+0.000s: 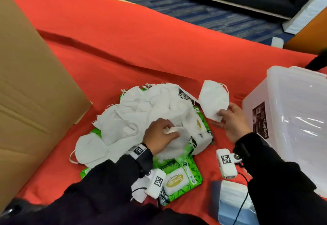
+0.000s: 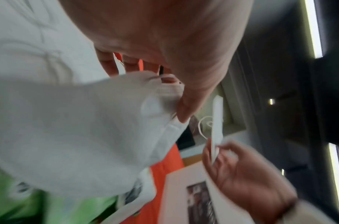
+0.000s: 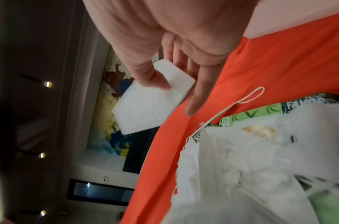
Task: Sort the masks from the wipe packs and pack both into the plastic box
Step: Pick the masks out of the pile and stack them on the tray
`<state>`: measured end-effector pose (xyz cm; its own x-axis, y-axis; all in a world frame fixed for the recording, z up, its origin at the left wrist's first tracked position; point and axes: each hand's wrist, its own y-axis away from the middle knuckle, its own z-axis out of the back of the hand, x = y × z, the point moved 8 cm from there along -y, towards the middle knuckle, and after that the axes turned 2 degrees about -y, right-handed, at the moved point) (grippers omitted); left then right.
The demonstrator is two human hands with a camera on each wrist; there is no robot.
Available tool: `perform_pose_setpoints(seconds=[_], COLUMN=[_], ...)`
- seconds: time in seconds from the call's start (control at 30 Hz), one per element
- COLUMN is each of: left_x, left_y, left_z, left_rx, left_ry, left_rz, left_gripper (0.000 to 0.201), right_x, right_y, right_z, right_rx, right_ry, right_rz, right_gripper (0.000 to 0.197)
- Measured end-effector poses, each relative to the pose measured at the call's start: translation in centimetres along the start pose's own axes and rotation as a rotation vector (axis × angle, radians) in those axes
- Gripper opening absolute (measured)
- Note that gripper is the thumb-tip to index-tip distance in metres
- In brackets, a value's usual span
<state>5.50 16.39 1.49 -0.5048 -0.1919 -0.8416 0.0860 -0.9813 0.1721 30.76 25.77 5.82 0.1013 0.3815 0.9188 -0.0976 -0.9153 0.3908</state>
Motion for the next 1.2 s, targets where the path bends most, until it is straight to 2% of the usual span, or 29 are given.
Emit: perform_pose_setpoints(seconds=[0.07, 0.13, 0.2, 0.27, 0.37, 0.47, 0.53, 0.6, 0.67, 0.73, 0.87, 0.97, 1.03, 1.13, 1.2], left_x=[1.0, 3.0, 4.9, 5.8, 6.3, 5.3, 3.1, 0.2, -2.3, -4.1, -5.7, -6.6, -6.7, -5.8, -4.6], left_y=[-0.5, -0.9, -0.9, -0.6, -0.3, -0.4, -0.7, -0.7, -0.1, 0.9, 3.4, 5.8, 6.6, 6.4, 6.0], left_z=[2.1, 3.2, 3.6, 4.0, 3.8, 3.3, 4.4, 6.7, 9.2, 10.4, 8.5, 6.4, 5.3, 4.5, 4.8], left_rx=[-0.037, -0.021, 0.012, 0.016, 0.04, 0.086, 0.004, -0.162, -0.315, -0.384, -0.31, -0.32, -0.329, -0.308, -0.298], left_ry=[0.182, 0.256, 0.154, 0.061, -0.06, -0.192, -0.23, -0.125, 0.043, 0.162, 0.242, 0.182, 0.185, 0.258, 0.401], left_rz=[0.079, 0.171, 0.209, 0.212, 0.197, 0.153, 0.073, -0.004, -0.058, -0.117, -0.154, -0.245, -0.263, -0.15, -0.065], left_gripper=[0.018, 0.02, 0.022, 0.015, 0.016, 0.017, 0.012, 0.007, 0.004, 0.009, 0.029, 0.022, 0.017, 0.028, 0.036], right_x=[-1.2, -3.5, -6.1, -8.5, -11.1, -11.9, -11.8, -11.4, -11.0, -11.0, -11.1, -10.9, -10.6, -9.6, -8.9], right_y=[1.9, 4.0, 5.8, 7.0, 8.0, 8.6, 9.1, 9.6, 9.9, 10.1, 10.9, 11.7, 12.1, 12.8, 13.1], right_z=[0.6, 1.1, 1.4, 1.7, 2.1, 2.3, 2.4, 2.6, 2.8, 2.8, 1.5, -0.3, -1.0, -1.9, -1.9], right_rx=[0.075, 0.095, 0.094, 0.061, 0.029, 0.016, 0.005, 0.003, 0.002, -0.007, 0.019, 0.075, 0.07, 0.088, 0.088], right_ry=[-0.025, -0.033, -0.008, 0.027, 0.024, -0.002, -0.031, -0.079, -0.122, -0.159, -0.252, -0.342, -0.407, -0.476, -0.477], right_rz=[-0.111, -0.208, -0.254, -0.289, -0.33, -0.363, -0.392, -0.399, -0.389, -0.383, -0.411, -0.433, -0.439, -0.439, -0.412], right_gripper=[0.015, 0.005, 0.003, 0.002, 0.021, 0.028, 0.02, 0.013, 0.014, 0.015, 0.028, 0.042, 0.039, 0.03, 0.029])
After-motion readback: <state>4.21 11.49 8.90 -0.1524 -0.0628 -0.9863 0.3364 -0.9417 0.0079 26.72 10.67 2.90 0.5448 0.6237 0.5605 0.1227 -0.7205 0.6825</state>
